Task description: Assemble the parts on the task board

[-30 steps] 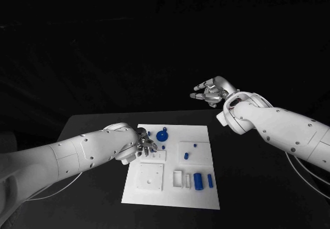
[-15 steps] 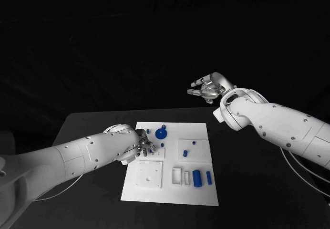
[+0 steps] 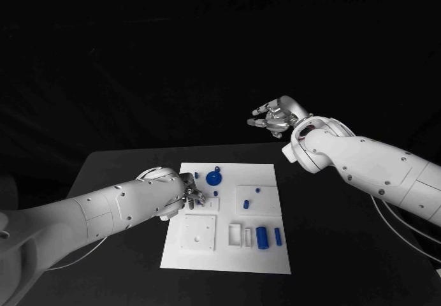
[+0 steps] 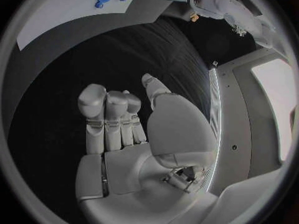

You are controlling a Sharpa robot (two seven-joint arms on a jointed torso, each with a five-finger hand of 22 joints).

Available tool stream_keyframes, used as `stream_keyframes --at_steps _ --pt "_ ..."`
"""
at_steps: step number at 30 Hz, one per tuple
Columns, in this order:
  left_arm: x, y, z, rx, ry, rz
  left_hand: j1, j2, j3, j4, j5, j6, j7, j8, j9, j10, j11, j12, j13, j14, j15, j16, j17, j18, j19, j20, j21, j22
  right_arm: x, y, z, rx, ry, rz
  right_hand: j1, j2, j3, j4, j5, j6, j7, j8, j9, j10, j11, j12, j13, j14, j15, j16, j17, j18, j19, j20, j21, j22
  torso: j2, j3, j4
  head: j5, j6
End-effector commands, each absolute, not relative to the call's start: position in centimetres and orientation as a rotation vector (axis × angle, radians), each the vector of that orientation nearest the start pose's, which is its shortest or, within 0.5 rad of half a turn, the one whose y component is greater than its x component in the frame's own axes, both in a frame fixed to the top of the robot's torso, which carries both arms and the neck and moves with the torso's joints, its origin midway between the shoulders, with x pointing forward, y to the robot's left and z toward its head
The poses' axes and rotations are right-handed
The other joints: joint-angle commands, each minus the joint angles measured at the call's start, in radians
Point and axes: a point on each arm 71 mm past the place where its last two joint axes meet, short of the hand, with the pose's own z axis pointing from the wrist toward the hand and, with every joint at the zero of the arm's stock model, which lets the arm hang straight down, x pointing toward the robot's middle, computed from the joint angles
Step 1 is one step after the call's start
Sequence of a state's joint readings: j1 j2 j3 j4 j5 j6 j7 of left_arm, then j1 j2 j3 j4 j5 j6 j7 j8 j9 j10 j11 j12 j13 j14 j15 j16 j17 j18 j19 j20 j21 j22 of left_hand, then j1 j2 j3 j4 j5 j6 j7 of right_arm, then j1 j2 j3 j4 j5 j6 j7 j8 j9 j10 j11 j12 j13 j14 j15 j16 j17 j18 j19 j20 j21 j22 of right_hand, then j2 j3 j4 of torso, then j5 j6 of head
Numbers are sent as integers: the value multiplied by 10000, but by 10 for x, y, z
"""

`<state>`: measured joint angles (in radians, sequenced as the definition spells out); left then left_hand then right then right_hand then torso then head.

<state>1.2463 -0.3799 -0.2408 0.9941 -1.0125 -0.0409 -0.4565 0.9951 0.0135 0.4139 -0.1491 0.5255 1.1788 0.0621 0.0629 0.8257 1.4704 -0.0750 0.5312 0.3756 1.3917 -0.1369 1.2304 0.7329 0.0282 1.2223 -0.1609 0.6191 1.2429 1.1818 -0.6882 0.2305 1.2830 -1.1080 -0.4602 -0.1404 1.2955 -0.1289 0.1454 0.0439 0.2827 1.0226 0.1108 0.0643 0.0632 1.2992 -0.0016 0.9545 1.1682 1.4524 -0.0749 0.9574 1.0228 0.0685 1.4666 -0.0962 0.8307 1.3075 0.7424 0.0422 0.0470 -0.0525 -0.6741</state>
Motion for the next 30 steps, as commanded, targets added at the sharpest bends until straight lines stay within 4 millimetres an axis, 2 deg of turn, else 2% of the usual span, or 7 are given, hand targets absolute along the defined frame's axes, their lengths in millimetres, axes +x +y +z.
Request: stream_keyframes --at_steps 1,8,18,30 --pt "544 134 -276 -1890 22322 -3064 202 130 302 -266 10 960 -895 28 2086 430 -83 11 2 -20 -60 -13 9 -48 48 9 -33 9 558 -217 -113 4452 14229 7689 4 64 39 -75 -61 -21 1 -21 2 -67 0 -60 -14 -24 28 -35 -12 92 227 66 -49 1078 -3 9 6 -10 -24" --pt "543 132 -278 -1922 22359 -3112 202 130 302 -266 10 960 -895 28 2086 430 -83 11 2 -20 -60 -13 9 -48 48 9 -33 9 558 -216 -114 4446 14283 7677 5 73 60 -92 -63 -17 0 -20 2 -74 -2 -71 -22 -22 28 -30 -8 91 229 65 -46 1079 -5 -7 15 -29 -17" --pt "544 131 -279 -1972 22362 -3062 214 128 306 -259 3 959 -895 28 2087 430 -84 17 5 -15 -61 -15 8 -54 112 7 -176 158 558 -215 -114 4453 14338 7648 2 88 119 -147 -105 -14 1 -20 2 -77 -2 -68 -22 -24 28 -30 -5 90 231 65 -45 1080 -9 11 8 -42 -40" --pt "543 128 -281 -1887 22549 -3020 235 128 315 -273 -5 955 -892 26 2074 430 -83 24 6 -10 -63 -23 2 -64 200 4 -392 380 558 -213 -115 4444 14377 7660 -2 92 148 -170 -105 -15 3 -20 2 -78 -1 -68 -22 -25 28 -30 -4 92 229 65 -61 1077 0 7 9 -21 -43"
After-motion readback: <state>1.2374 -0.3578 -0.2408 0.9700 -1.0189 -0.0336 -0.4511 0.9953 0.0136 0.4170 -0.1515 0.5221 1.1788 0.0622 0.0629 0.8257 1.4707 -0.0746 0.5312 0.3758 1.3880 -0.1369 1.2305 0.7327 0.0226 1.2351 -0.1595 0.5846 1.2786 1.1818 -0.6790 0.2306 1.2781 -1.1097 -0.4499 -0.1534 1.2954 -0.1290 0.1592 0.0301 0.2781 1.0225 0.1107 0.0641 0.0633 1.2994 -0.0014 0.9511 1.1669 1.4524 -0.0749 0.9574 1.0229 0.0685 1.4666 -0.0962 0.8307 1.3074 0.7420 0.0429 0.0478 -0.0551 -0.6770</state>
